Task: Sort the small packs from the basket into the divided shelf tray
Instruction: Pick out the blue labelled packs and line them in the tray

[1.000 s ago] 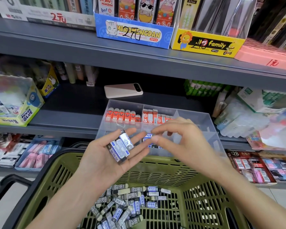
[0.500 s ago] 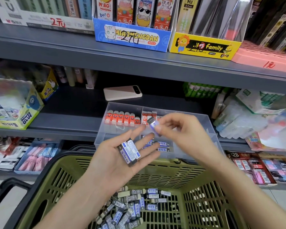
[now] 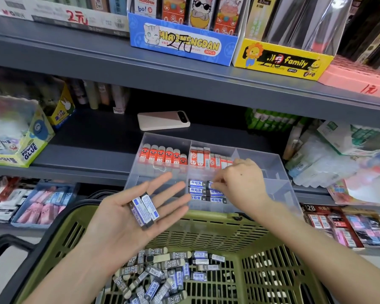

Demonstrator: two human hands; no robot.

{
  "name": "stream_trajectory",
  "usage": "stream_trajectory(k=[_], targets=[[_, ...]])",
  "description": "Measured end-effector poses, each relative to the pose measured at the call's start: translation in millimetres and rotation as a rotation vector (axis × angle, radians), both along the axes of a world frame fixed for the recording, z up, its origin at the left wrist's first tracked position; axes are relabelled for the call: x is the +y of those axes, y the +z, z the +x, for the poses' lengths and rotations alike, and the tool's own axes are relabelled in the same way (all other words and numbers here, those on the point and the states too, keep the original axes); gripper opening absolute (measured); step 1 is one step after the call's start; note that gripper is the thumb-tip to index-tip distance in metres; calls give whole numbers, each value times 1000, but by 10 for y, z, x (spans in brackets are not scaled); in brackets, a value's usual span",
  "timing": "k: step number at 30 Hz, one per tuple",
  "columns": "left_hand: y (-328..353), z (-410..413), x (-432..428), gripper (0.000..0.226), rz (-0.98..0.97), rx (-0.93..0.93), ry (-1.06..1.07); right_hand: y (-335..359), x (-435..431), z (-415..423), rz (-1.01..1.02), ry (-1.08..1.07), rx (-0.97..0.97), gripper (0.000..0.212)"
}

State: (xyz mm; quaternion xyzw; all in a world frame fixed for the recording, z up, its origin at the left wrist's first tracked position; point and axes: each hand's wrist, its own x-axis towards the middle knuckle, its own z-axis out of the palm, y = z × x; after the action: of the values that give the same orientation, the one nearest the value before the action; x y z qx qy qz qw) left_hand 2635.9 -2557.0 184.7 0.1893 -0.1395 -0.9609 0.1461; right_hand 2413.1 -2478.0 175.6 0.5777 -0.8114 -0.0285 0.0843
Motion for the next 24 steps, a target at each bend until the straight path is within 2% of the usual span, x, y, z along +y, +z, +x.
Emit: stream_trajectory(k=[4,7,9,13,15,17,20,24], targets=[[-17,16,0,71,0,-1,3,58,60,-11,66,111,260,22],[-14,13,9,56,-7,-16,-14,79,98,-56,115,207,342,24],[-18,12,8,50,-11,-43,-15,88,112,-87,147,257,342,19],[-25,27,5,69,3,-28,9,134,129,-92,193,249,327,11],[-20,28,9,56,-6,-35,0,128,127,-132,185,232,309,21],[-34,33,2,39,-8,-58,4,164,131,-134,139,201,306,20],[-57,41,-11,37,-9,-68,22,200,185,-108,-43,159,231,20],[-37,39,-3,37,-17,-76,14,75,246,-71,30,158,78,26]])
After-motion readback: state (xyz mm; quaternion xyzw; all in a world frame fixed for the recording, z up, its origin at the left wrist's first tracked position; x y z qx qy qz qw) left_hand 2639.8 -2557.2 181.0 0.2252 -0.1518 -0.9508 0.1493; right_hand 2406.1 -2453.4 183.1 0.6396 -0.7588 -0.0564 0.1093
